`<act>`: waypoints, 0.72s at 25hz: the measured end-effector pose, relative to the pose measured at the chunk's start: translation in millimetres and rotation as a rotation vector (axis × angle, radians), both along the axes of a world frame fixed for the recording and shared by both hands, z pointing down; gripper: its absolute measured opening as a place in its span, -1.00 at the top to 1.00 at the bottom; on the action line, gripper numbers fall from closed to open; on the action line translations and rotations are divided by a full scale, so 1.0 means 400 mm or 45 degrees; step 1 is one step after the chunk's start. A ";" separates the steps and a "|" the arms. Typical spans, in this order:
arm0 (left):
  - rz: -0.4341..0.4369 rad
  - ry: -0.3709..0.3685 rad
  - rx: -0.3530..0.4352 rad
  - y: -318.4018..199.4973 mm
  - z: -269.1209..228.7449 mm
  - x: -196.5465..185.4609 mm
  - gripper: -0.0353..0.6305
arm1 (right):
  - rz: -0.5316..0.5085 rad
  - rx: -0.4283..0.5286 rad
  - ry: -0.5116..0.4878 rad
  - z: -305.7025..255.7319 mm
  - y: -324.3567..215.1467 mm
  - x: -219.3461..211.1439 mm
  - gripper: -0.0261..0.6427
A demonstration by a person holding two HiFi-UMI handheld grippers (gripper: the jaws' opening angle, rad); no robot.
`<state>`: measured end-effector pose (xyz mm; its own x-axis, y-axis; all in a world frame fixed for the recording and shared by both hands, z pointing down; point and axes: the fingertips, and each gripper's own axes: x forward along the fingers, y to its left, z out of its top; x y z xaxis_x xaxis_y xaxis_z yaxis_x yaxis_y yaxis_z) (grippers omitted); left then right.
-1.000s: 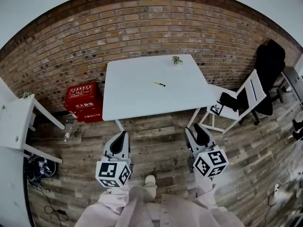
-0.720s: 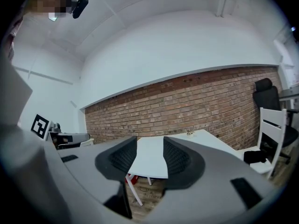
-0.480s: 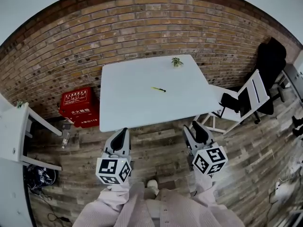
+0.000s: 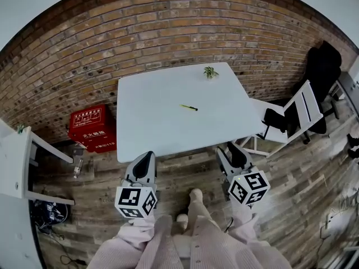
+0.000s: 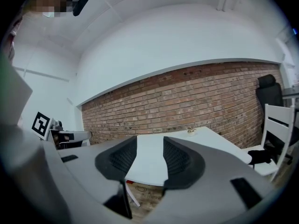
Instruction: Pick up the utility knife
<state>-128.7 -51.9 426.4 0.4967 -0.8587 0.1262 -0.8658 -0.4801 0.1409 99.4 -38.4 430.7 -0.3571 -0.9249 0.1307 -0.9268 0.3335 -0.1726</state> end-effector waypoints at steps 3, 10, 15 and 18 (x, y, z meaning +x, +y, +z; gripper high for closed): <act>-0.015 0.005 -0.012 -0.038 0.010 -0.001 0.92 | -0.011 -0.009 0.002 0.010 -0.044 0.002 0.44; -0.056 0.016 -0.060 -0.161 0.043 0.002 0.92 | -0.060 -0.037 0.003 0.030 -0.196 0.004 0.44; -0.085 0.024 -0.106 -0.263 0.063 0.016 0.92 | -0.115 -0.075 0.012 0.046 -0.314 0.004 0.44; -0.100 0.023 -0.137 -0.317 0.079 0.030 0.92 | -0.156 -0.118 0.011 0.070 -0.382 0.003 0.44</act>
